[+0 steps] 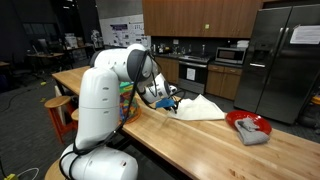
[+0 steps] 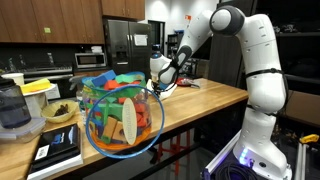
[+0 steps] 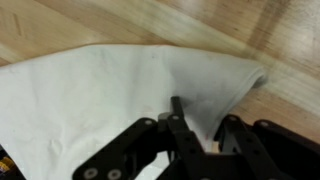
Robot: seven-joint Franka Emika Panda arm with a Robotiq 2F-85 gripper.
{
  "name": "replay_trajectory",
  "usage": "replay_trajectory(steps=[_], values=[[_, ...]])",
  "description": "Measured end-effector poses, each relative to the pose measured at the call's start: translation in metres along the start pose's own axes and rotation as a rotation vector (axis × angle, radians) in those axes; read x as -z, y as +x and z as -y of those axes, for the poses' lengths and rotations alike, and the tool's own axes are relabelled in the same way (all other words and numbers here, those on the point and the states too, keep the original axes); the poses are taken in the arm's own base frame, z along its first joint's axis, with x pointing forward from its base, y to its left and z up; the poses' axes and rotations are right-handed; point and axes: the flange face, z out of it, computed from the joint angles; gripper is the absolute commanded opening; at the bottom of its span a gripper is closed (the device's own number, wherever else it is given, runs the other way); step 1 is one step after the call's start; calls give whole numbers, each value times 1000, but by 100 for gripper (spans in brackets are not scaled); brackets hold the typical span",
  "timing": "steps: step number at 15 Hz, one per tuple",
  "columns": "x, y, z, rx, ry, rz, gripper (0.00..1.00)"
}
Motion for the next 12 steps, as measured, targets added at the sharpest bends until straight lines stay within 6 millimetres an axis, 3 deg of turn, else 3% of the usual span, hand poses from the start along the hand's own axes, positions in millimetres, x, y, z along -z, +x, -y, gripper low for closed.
replay_trajectory(steps=[12], values=[[16, -4, -12, -92, 53, 2, 1]])
